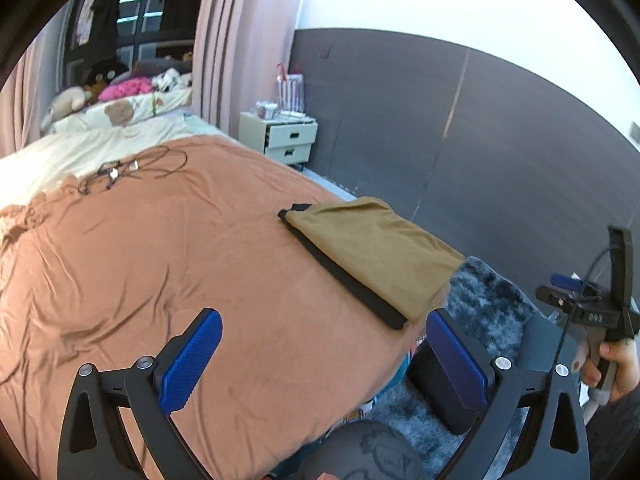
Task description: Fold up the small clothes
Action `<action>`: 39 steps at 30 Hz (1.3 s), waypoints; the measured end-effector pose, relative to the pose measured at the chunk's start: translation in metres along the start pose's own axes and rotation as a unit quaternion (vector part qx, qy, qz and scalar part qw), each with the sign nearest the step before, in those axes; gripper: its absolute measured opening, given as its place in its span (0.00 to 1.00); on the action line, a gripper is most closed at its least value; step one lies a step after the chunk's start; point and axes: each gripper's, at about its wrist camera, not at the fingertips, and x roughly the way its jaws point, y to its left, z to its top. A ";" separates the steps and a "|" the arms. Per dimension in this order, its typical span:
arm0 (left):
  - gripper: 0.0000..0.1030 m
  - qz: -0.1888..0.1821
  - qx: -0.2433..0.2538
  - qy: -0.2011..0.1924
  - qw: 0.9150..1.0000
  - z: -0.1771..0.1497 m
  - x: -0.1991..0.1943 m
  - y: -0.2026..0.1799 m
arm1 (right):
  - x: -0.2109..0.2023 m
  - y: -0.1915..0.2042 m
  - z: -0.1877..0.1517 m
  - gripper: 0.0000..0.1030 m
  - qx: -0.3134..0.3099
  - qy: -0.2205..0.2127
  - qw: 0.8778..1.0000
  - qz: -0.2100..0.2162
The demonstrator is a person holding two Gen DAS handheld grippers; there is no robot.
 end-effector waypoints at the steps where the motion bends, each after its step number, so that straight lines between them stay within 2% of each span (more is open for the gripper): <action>1: 1.00 0.001 0.005 -0.004 1.000 -0.003 -0.010 -0.001 | -0.006 0.001 -0.001 1.00 0.003 -0.005 1.000 0.002; 5: 1.00 0.017 0.007 -0.002 1.000 -0.011 -0.036 -0.004 | -0.041 0.009 -0.013 1.00 0.014 -0.039 0.999 0.032; 8: 1.00 0.025 0.014 -0.026 0.999 -0.021 -0.070 -0.010 | -0.066 0.011 -0.028 1.00 0.012 -0.059 0.998 0.035; 17: 1.00 0.043 0.006 -0.061 0.997 -0.074 -0.146 -0.018 | -0.110 0.021 -0.087 1.00 0.003 -0.078 0.995 0.063; 25: 1.00 0.083 -0.001 -0.093 0.992 -0.122 -0.190 -0.020 | -0.129 0.037 -0.119 1.00 -0.006 -0.088 0.994 0.072; 39: 1.00 0.119 -0.025 -0.136 0.983 -0.190 -0.249 -0.013 | -0.142 0.070 -0.160 1.00 -0.026 -0.102 0.991 0.079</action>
